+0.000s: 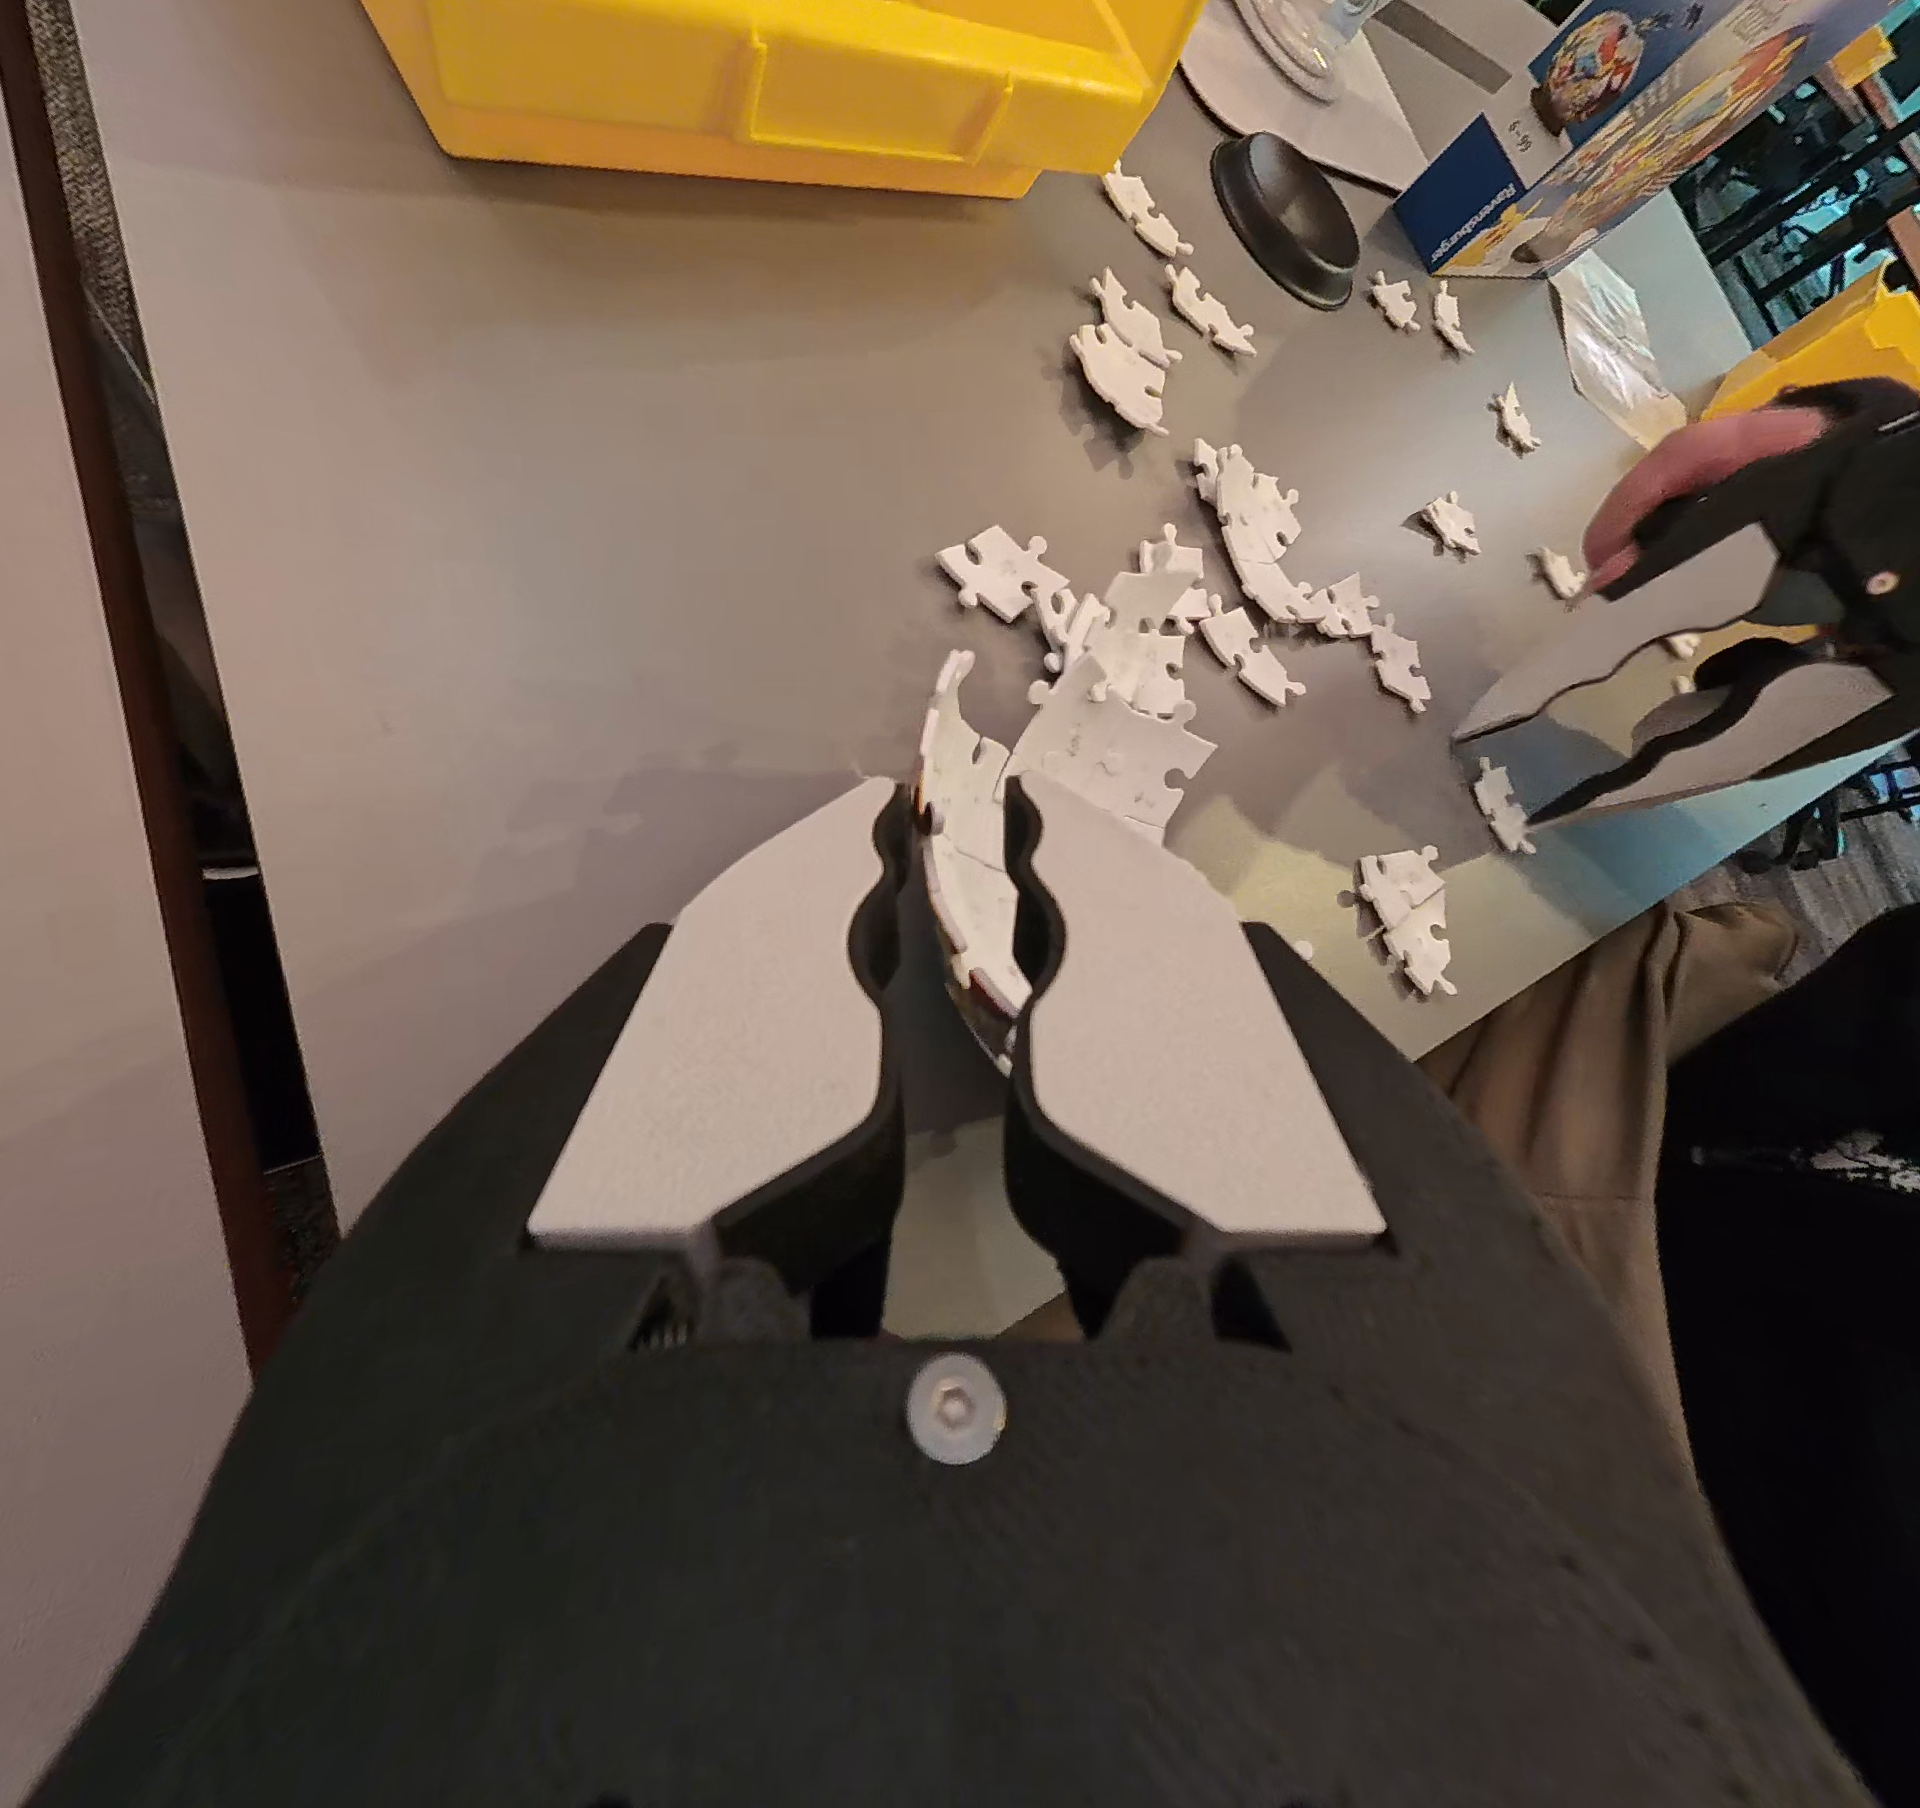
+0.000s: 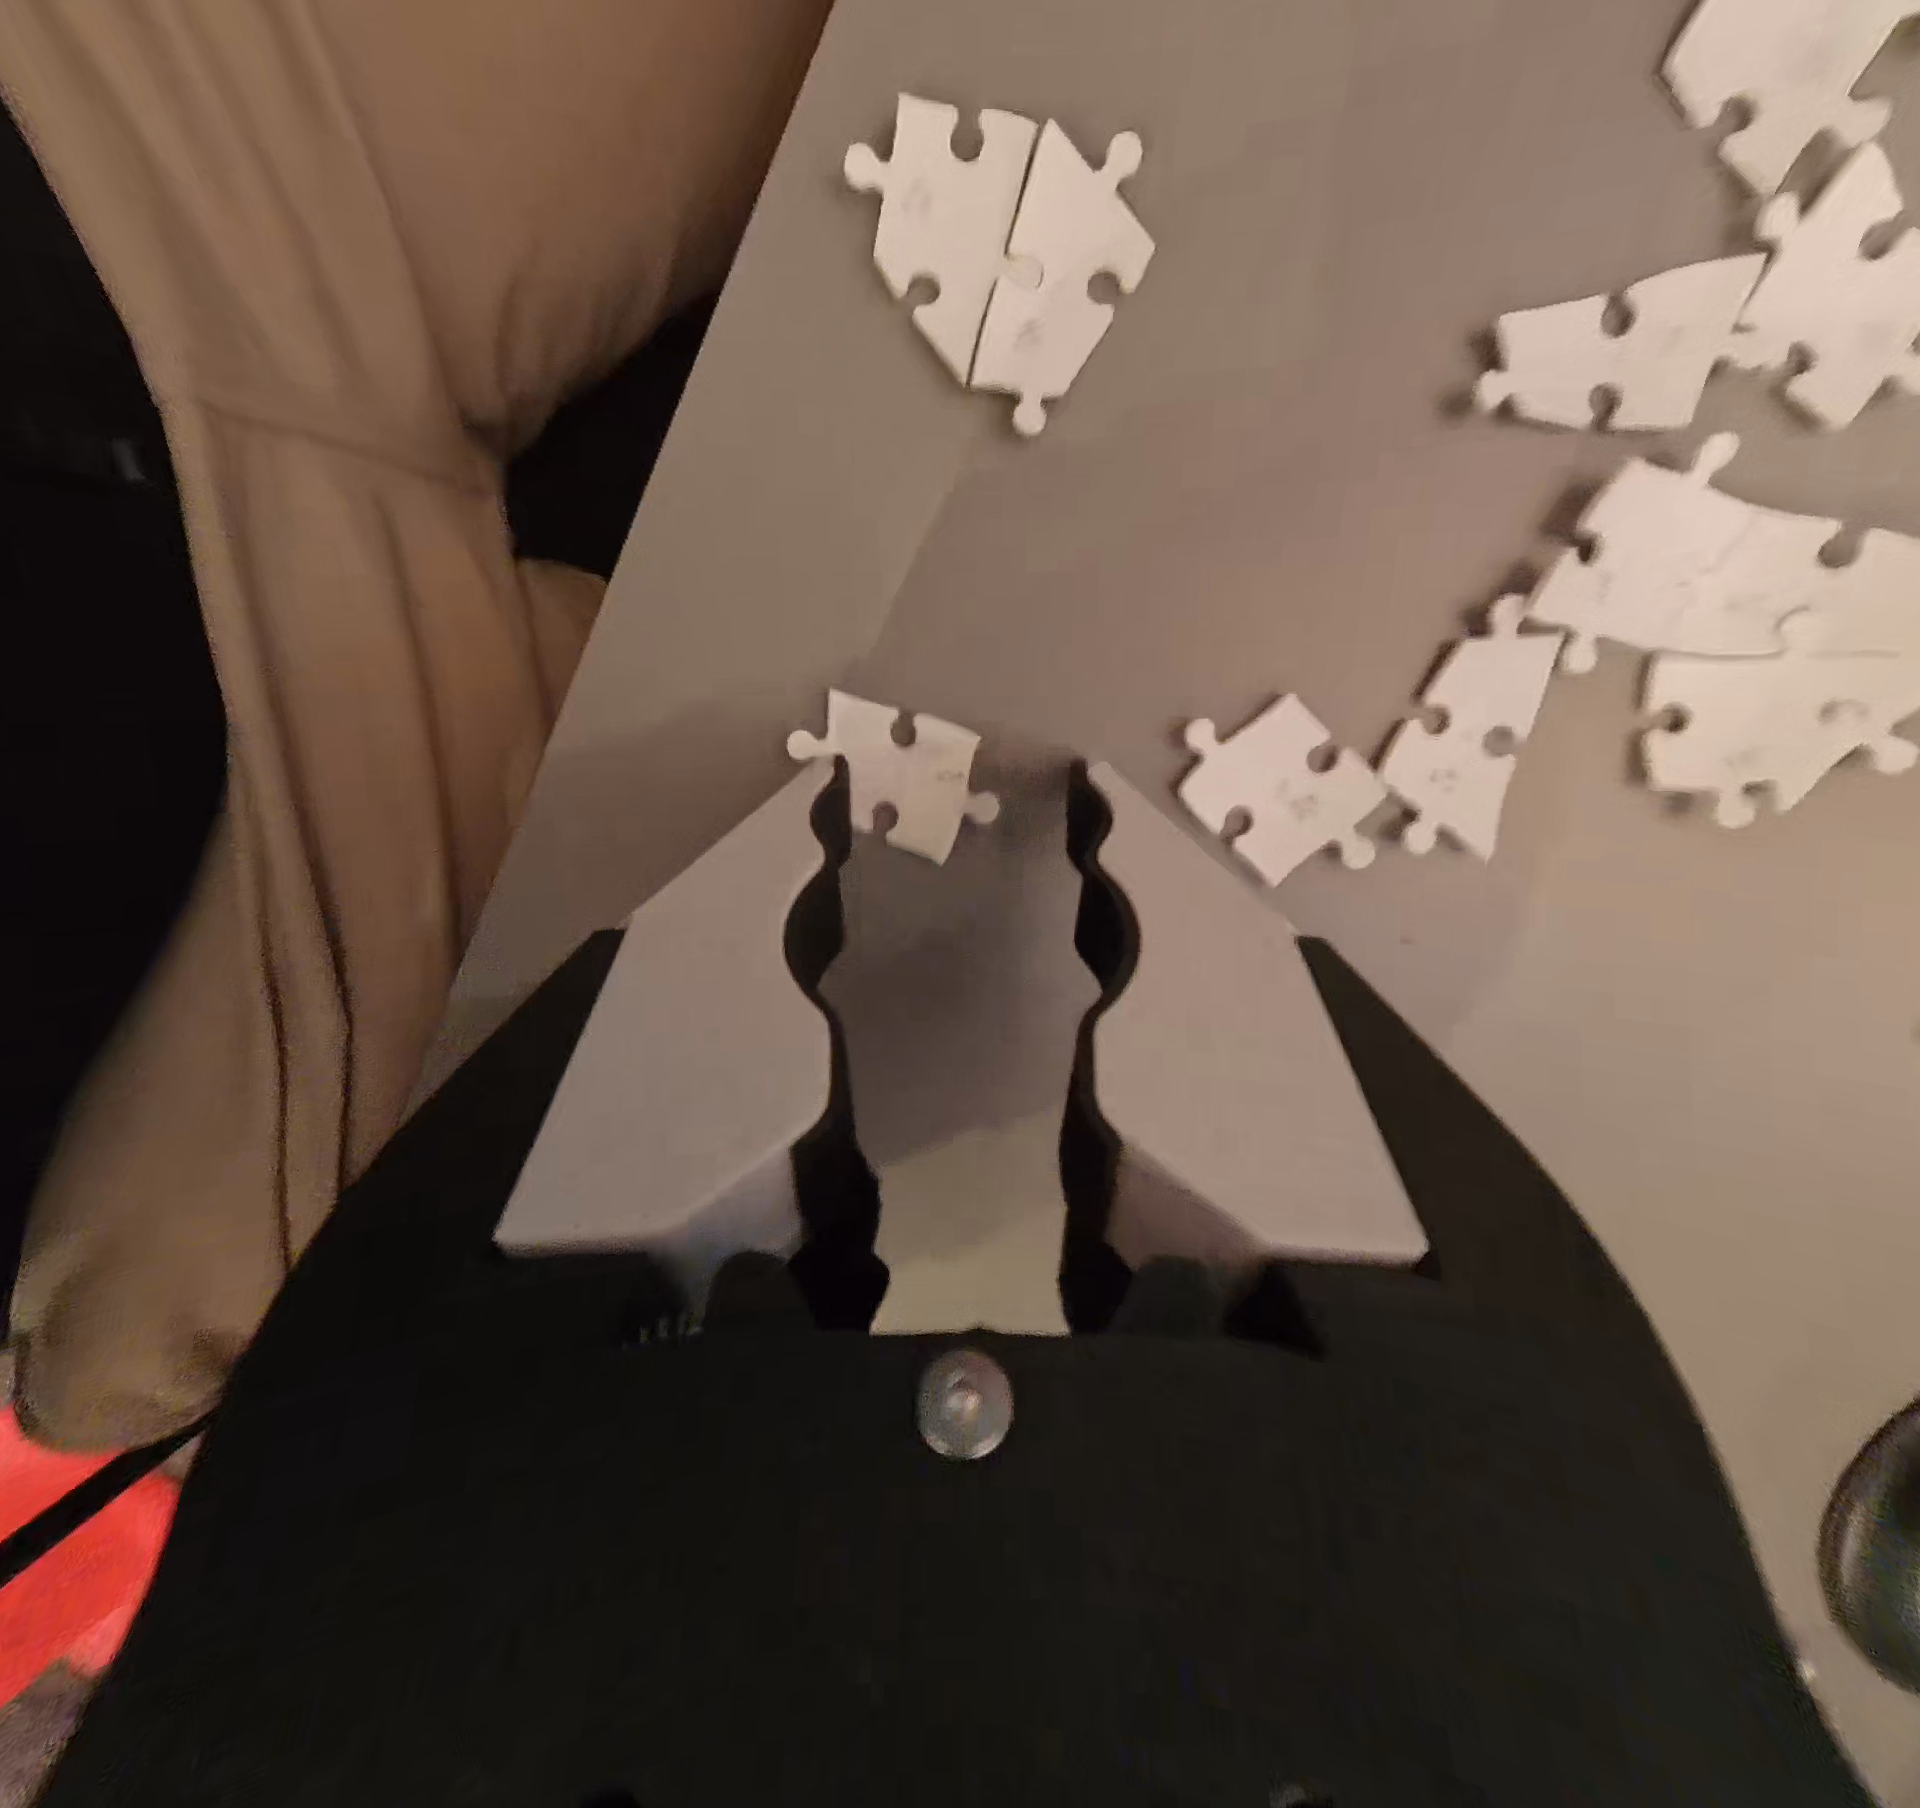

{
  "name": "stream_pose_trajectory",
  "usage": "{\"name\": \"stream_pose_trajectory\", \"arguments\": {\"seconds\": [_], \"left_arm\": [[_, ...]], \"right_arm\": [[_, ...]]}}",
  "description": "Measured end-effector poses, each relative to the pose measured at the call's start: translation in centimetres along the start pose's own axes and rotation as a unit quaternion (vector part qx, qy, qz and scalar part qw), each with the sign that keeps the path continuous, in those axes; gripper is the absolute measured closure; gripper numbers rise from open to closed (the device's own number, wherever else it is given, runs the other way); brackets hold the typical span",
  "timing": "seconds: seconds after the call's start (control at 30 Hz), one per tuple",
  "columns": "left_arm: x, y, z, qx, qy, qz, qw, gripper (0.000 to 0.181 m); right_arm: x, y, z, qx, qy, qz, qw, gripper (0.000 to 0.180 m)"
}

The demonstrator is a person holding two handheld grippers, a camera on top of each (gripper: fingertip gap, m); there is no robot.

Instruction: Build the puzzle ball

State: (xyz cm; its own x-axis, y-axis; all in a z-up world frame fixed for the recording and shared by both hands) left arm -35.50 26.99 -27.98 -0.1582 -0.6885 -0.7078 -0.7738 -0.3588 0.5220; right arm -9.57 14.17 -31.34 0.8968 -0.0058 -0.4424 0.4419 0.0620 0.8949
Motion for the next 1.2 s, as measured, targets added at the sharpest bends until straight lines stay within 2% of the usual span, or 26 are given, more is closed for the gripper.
{"name": "stream_pose_trajectory", "arguments": {"seconds": [0.13,0.3,0.63,0.87,1.0,1.2], "left_arm": [[-0.2,0.2,-0.1,0.000,-0.002,-0.004,1.000,0.164],[-0.2,0.2,0.1,0.002,0.000,-0.007,1.000,0.164],[-0.6,0.5,-0.1,0.000,-0.003,-0.011,1.000,0.164],[-2.8,2.3,-1.6,-0.014,-0.041,-0.038,0.998,0.160],[-4.4,2.6,-4.1,-0.011,-0.082,-0.050,0.995,0.160],[-5.7,0.8,-10.3,0.062,-0.143,-0.048,0.987,0.159]], "right_arm": [[-0.2,-0.3,0.1,-0.013,0.006,0.015,1.000,0.158],[0.3,0.0,0.1,-0.011,-0.045,-0.026,0.999,0.171],[0.5,1.1,0.2,-0.008,-0.095,-0.081,0.992,0.179],[0.2,2.6,-0.3,0.003,-0.137,-0.150,0.979,0.180],[-1.2,4.7,-1.4,0.012,-0.167,-0.235,0.957,0.180],[-6.4,10.3,-3.9,0.038,-0.188,-0.412,0.891,0.180]]}}
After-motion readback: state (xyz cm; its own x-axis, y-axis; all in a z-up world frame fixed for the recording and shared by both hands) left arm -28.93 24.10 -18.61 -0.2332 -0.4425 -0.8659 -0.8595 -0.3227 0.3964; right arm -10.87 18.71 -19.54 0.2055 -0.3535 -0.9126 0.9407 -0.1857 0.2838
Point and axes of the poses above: each gripper's, where its closed fingertips meet, y back along the fingers, x out of its underside, z = x × y across the jaws, the point moved 3 cm from there along y, back along the fingers, and after that the axes turned 2 degrees about -z, right-handed, at the moved point
